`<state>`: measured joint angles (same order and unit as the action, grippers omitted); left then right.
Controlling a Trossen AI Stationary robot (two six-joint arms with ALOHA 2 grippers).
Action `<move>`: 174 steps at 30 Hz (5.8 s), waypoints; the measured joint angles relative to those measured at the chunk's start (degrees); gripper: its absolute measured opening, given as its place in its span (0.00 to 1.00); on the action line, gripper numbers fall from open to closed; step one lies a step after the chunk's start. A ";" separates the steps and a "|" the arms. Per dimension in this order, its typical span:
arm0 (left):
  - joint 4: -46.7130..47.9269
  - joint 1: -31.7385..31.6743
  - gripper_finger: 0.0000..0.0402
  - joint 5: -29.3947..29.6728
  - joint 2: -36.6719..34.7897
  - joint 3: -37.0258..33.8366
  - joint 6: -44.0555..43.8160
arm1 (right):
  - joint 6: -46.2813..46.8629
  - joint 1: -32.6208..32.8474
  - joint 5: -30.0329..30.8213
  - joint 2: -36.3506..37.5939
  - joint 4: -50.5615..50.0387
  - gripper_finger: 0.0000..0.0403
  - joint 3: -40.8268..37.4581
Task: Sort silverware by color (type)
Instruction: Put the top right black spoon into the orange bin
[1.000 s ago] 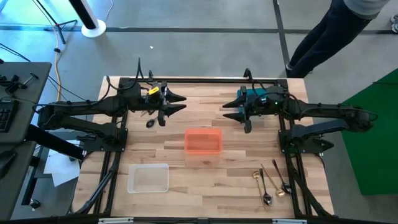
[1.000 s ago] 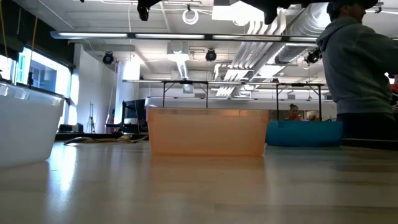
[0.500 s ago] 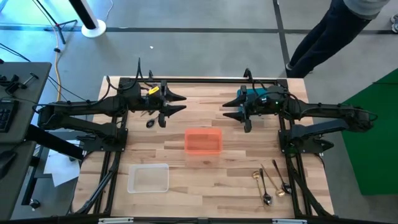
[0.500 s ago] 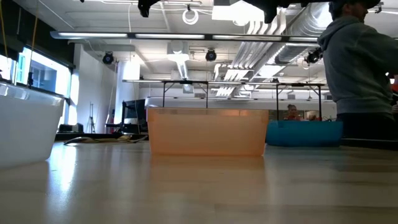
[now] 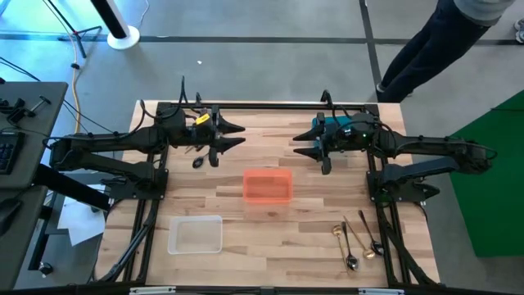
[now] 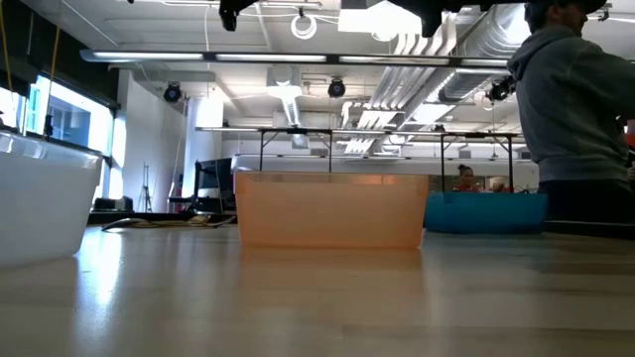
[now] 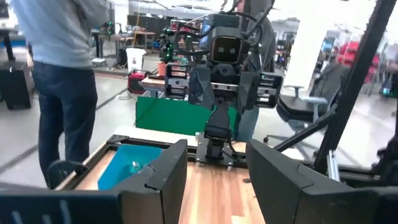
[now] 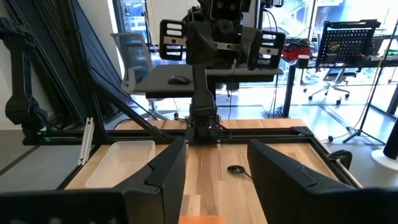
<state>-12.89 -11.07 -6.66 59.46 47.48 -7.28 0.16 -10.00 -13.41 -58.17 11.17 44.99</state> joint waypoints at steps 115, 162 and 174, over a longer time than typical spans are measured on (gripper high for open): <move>5.76 7.92 0.00 12.33 -8.28 -4.11 4.10 | 7.04 0.80 -0.53 -6.34 12.67 0.39 0.00; 5.27 7.72 0.00 11.28 -8.31 -4.11 4.48 | 6.88 0.79 -0.44 -6.34 12.29 0.39 0.00; 5.27 7.74 0.00 10.06 -8.24 -4.11 4.96 | 6.88 0.79 -0.44 -6.34 12.23 0.39 0.00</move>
<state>-7.62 -3.33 3.40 51.22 43.38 -2.33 7.05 -9.21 -13.85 -64.51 23.40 44.99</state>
